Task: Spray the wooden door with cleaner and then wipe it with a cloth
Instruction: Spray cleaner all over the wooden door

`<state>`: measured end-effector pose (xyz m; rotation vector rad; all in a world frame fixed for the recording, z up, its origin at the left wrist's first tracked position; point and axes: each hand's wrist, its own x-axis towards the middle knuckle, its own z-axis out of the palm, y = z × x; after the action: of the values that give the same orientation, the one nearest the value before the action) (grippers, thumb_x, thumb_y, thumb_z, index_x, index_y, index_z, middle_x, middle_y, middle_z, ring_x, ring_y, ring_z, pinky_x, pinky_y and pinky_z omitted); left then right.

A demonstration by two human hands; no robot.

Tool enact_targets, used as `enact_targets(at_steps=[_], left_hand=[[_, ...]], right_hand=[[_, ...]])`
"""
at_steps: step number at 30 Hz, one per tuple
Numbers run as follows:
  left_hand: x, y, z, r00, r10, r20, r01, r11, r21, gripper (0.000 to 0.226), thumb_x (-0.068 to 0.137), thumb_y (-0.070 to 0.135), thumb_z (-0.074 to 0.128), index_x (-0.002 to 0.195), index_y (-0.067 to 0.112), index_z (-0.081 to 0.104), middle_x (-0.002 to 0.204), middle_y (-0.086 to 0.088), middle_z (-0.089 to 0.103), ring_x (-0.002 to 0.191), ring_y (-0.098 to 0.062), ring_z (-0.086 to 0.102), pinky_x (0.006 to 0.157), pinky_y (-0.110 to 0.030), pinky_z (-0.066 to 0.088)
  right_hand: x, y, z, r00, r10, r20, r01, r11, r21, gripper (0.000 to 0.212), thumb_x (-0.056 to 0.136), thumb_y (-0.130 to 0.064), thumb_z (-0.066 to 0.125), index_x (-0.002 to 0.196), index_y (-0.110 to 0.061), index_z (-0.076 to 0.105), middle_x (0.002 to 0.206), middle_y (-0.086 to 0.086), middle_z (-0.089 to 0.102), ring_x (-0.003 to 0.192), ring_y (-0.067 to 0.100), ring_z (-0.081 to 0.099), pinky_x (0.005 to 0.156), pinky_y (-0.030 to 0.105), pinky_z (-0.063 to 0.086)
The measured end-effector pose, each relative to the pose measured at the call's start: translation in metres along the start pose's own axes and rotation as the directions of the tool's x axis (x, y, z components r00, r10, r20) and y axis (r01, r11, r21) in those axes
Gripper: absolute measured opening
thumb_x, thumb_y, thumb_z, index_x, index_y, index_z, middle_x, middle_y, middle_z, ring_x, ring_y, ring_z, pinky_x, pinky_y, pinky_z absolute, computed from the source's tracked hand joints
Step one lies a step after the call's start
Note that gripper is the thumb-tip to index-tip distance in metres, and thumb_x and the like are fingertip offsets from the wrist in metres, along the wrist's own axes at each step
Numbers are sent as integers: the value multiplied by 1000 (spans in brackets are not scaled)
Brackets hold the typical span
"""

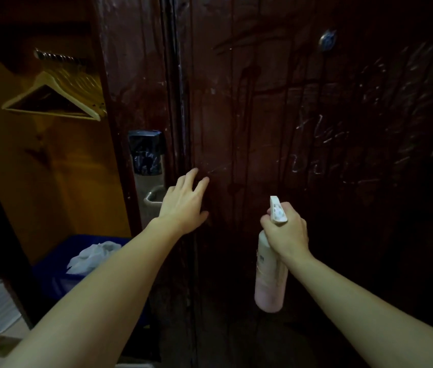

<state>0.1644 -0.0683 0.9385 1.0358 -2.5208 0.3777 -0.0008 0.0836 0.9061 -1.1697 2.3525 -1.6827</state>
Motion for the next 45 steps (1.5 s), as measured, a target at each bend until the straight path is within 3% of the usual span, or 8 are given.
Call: enact_targets(at_steps=[3, 6, 13, 21, 29, 33, 40, 45], left_hand=[[10, 13, -1, 998, 21, 54, -22, 1000, 14, 95, 86, 42, 67, 155, 21, 5, 160, -14, -15, 148, -31, 5, 108, -42, 35], [20, 23, 2, 996, 8, 88, -11, 999, 34, 97, 86, 44, 66, 155, 22, 1, 159, -14, -22, 148, -35, 0, 108, -44, 36], [24, 38, 12, 996, -57, 62, 56, 998, 20, 96, 85, 41, 68, 154, 23, 3, 156, -19, -24, 147, -41, -2, 108, -48, 34], [27, 51, 10, 996, -90, 30, 90, 996, -11, 89, 88, 34, 64, 154, 22, 7, 157, -20, -21, 147, -40, 0, 110, -48, 32], [44, 84, 2, 1000, 5, -26, -4, 999, 47, 82, 88, 34, 61, 153, 22, 12, 158, -17, -19, 147, -38, -2, 111, -46, 31], [52, 100, 1, 997, 21, -69, -17, 998, 57, 73, 88, 31, 61, 150, 20, 22, 160, -18, -8, 147, -37, 4, 110, -45, 31], [68, 123, -2, 988, 115, -103, -101, 986, 135, 62, 86, 26, 61, 142, 16, 38, 156, -17, 14, 145, -36, 13, 110, -46, 31], [81, 145, -11, 974, 193, -117, -170, 968, 182, 62, 84, 24, 62, 142, 16, 42, 155, -17, 19, 144, -36, 17, 110, -49, 29]], right_hand=[[4, 5, -10, 1000, 12, -1, -12, 999, -51, 8, 85, -28, 58, 78, -25, 56, 72, -7, 62, 70, 12, 60, 65, 35, 51], [6, 9, -22, 1000, 3, -5, -3, 996, -89, 12, 87, -28, 58, 76, -26, 54, 71, -8, 60, 67, 10, 59, 59, 28, 43], [17, 25, -47, 998, 24, -56, -22, 999, 29, 7, 82, -22, 63, 81, -23, 57, 75, -5, 63, 73, 16, 63, 71, 43, 56], [25, 34, -66, 996, 33, -88, -37, 999, -40, 18, 86, -24, 61, 70, -23, 52, 65, -6, 57, 62, 13, 57, 58, 30, 45], [36, 48, -93, 994, 61, -86, -61, 998, 1, 7, 83, -21, 64, 79, -23, 58, 73, -5, 62, 70, 14, 61, 65, 33, 53], [41, 55, -110, 993, 56, -100, -64, 995, -78, 11, 84, -24, 62, 75, -20, 57, 68, -5, 61, 64, 11, 58, 57, 26, 44], [55, 67, -143, 996, 72, -47, -71, 997, 9, 5, 80, -21, 65, 80, -22, 61, 75, -2, 64, 73, 16, 63, 70, 37, 56], [60, 74, -160, 996, 35, -77, -41, 996, -83, 17, 82, -25, 63, 67, -23, 54, 64, -6, 59, 63, 13, 59, 60, 31, 47]])
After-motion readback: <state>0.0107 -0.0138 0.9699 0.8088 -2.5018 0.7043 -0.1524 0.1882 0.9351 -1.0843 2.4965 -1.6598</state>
